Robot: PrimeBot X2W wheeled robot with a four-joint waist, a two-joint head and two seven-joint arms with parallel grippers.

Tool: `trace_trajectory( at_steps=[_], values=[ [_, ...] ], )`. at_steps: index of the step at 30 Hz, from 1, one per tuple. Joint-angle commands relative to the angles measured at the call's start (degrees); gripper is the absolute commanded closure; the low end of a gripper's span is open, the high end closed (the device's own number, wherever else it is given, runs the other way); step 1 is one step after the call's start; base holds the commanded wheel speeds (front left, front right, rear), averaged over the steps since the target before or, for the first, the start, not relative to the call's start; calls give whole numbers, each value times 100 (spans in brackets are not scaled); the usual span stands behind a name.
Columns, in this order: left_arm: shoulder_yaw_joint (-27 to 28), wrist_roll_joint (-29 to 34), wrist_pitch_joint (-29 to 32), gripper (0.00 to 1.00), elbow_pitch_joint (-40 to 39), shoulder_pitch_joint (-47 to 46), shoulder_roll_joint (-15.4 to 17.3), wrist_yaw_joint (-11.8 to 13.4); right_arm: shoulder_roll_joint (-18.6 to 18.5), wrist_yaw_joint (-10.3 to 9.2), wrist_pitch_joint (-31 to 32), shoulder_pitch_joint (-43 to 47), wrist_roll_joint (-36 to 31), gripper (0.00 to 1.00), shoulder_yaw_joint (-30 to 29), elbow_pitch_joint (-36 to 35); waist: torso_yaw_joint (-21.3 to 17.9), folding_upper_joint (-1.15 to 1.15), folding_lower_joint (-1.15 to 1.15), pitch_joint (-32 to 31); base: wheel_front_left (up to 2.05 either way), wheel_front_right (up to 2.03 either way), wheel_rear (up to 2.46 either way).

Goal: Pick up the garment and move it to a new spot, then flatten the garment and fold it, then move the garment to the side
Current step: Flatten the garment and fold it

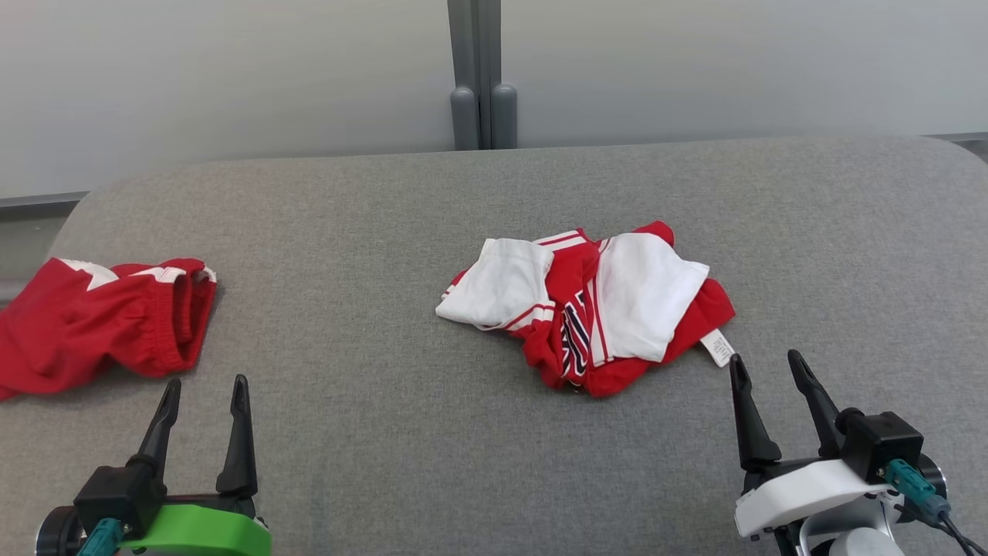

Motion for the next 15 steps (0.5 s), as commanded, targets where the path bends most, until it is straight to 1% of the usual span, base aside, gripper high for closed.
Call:
trace_trajectory(
  at_steps=[1, 15],
  values=[
    [24, 52, -3, 0, 17, -82, -16, -19, -15, -2, 1, 26, -13, 0, -14, 4, 1, 0, 0, 0, 0, 0, 0],
    [42, 45, -3, 0, 1, -50, -15, -21, -15, -2, 14, -4, -25, 0, 3, 63, -17, 0, 0, -32, 0, 0, 0]
  ],
)
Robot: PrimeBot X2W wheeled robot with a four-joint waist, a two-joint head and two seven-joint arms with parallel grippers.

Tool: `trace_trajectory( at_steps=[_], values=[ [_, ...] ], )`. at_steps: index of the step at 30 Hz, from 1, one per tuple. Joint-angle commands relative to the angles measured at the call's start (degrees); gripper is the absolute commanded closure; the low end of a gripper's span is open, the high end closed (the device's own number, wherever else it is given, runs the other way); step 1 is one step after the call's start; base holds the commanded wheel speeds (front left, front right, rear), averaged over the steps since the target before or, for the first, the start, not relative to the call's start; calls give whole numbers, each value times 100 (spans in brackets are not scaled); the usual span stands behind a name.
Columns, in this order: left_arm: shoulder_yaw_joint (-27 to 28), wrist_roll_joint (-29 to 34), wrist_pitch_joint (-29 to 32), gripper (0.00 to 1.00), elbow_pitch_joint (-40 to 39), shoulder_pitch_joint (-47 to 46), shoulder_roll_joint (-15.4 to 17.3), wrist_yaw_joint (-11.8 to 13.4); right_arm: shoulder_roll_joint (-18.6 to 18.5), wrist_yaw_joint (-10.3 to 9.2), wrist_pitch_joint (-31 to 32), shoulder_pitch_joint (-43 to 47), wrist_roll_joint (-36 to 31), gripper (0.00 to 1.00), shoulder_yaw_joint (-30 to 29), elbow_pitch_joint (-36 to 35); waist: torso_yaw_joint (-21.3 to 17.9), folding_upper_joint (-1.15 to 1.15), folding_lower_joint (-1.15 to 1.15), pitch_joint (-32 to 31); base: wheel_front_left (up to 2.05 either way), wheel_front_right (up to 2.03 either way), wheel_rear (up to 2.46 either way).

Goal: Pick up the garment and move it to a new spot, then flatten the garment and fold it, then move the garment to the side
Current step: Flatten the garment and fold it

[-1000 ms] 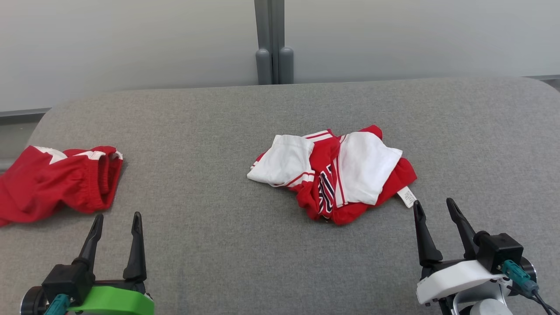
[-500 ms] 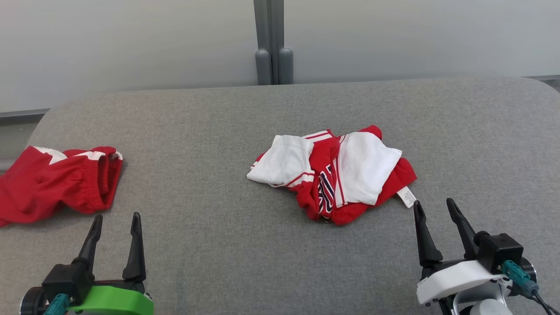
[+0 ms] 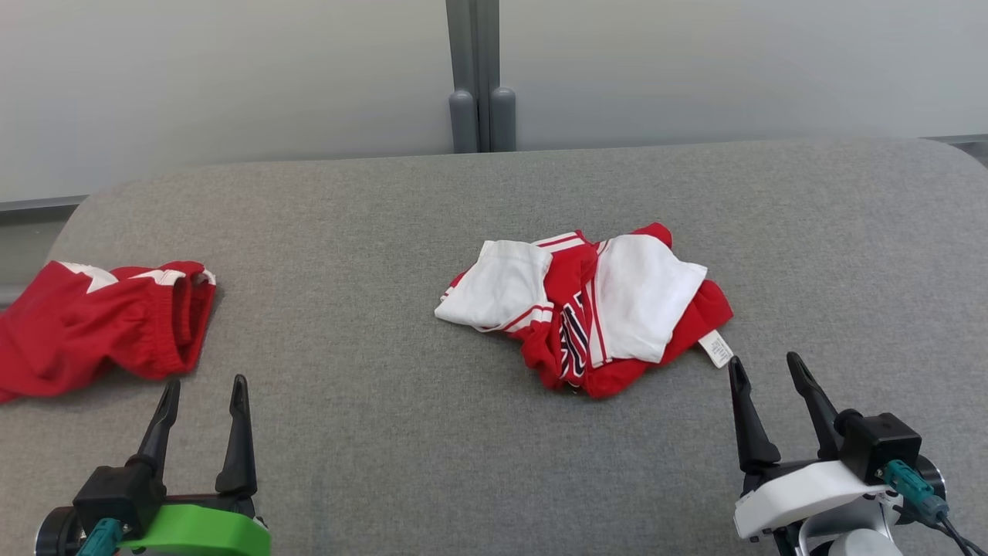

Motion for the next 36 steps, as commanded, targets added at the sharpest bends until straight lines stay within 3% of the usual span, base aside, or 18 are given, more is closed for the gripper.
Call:
trace_trajectory(
  at_steps=[1, 16, 22, 36],
  values=[
    [23, 40, -3, 0, -14, -40, 4, -17, -15, -2, 14, -1, -24, 0, 4, 21, -5, 0, 0, -6, 0, 0, 0],
    [1, 34, -3, 0, -19, -30, -26, -18, -15, -2, 59, -262, -105, 0, 103, 46, -18, 0, 0, 34, 0, 0, 0],
    [-64, 42, -3, 0, -30, -147, -49, -18, -245, -2, 169, -848, -206, 0, 178, 205, 26, 0, 0, 215, 0, 0, 0],
    [-309, -21, -3, 0, 32, -593, -88, -17, -871, -3, 349, -2477, -18, 0, 283, 1670, 332, 0, 0, 919, 0, 0, 0]
  ],
)
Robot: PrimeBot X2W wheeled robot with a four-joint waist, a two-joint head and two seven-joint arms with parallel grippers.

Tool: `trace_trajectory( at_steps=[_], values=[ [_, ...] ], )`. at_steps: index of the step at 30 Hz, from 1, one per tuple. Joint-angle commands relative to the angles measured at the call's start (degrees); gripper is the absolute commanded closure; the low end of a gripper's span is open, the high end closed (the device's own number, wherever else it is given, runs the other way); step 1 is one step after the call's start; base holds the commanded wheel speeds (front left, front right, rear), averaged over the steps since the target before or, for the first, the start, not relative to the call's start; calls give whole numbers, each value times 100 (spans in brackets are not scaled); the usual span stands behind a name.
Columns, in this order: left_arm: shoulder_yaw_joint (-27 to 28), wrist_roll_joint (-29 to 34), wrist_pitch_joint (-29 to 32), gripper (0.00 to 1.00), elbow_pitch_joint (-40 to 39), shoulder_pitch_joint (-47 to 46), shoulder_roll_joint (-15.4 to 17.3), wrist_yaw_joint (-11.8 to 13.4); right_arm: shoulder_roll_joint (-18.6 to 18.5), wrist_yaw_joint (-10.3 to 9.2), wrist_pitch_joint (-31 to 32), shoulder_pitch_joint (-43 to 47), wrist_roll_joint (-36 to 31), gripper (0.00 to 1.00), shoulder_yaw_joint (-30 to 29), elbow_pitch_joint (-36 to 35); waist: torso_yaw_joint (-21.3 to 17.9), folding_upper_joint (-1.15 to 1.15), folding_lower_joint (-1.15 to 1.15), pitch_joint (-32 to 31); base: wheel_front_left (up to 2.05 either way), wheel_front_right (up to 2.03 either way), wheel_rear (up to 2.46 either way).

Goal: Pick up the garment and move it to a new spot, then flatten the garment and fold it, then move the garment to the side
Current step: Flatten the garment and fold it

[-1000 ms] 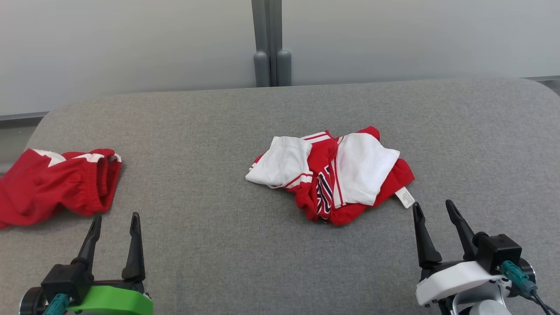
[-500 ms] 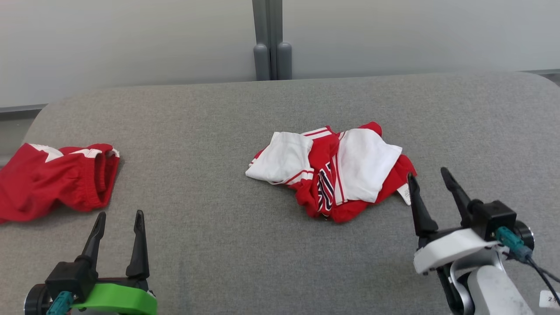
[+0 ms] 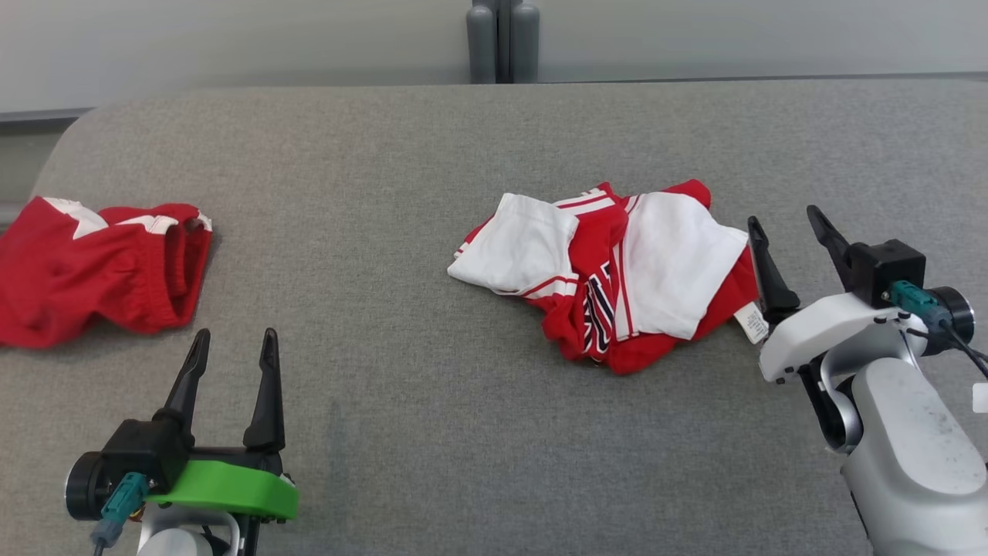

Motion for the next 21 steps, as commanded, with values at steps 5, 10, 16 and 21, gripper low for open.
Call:
trace_trajectory(
  at_steps=[5, 10, 16, 21],
  values=[
    [-130, -17, -3, 0, 49, -253, -18, -16, -132, -5, -82, -418, 245, 0, -11, 784, 270, 0, 0, 327, 0, 0, 0],
    [-215, -37, -3, 0, 109, -382, -27, -16, -176, -5, -228, -732, 581, 0, 83, 1495, 425, 0, 0, 480, 0, 0, 0],
    [-276, -57, -3, 0, 147, -469, -29, -16, -150, -5, -326, -997, 896, 0, 202, 2152, 563, 0, 0, 605, 0, 0, 0],
    [-289, -76, -3, 0, 169, -527, -40, -16, -102, -5, -359, -1119, 1335, 100, 507, 2458, 641, 0, 0, 654, 0, 0, 0]
  ],
)
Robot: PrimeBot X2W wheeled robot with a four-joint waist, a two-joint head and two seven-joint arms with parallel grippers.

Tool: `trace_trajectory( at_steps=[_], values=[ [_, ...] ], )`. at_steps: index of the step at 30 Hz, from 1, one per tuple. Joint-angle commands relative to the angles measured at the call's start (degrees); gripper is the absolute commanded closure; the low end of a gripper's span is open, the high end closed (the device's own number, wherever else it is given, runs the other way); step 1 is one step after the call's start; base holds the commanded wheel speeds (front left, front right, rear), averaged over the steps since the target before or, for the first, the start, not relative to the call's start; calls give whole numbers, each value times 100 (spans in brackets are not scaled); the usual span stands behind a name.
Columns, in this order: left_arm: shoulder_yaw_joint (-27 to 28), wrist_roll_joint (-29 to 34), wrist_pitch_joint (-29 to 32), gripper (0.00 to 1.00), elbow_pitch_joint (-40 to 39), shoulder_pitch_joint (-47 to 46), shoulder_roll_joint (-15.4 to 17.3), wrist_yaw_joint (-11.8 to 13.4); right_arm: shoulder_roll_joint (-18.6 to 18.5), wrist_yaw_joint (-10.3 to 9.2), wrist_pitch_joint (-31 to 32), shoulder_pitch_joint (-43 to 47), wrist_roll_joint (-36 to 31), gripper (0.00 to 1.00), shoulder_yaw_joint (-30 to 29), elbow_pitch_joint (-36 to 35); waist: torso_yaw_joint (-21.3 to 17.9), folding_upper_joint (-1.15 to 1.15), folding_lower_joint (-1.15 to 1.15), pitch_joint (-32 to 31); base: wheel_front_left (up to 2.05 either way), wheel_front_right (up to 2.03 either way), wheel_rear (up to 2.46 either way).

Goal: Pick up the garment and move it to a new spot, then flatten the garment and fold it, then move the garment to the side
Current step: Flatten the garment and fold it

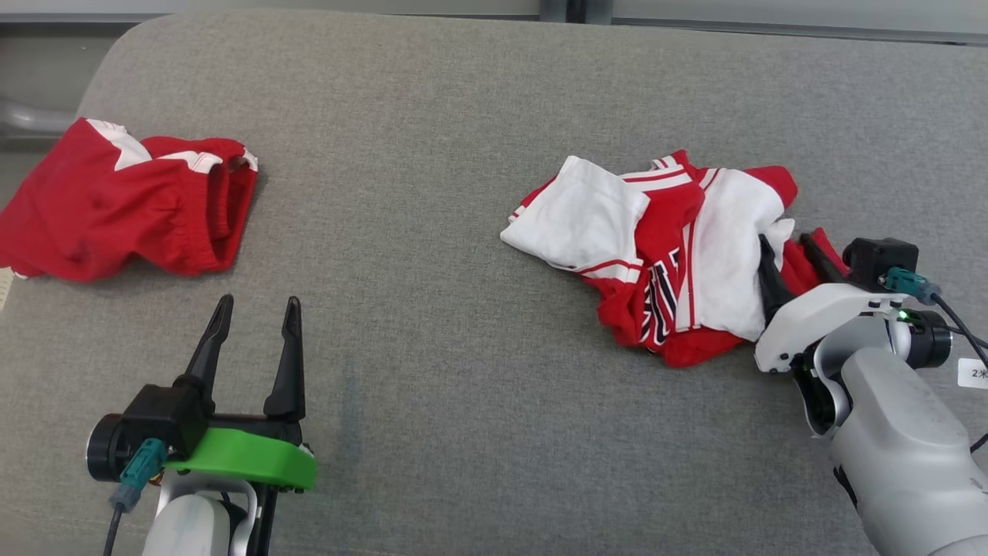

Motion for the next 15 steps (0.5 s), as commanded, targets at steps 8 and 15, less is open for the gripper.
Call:
trace_trajectory(
  at_steps=[8, 15],
  values=[
    [25, -32, -3, 0, 86, -63, -27, -16, -211, -6, -130, -171, 315, 100, 435, -207, 12, 0, 0, -109, 0, 0, 0],
    [5, -9, -3, 0, 123, 81, -60, -16, -92, -5, -131, 149, 26, 100, 608, -1484, -12, 0, 0, -409, 0, 0, 0]
  ],
)
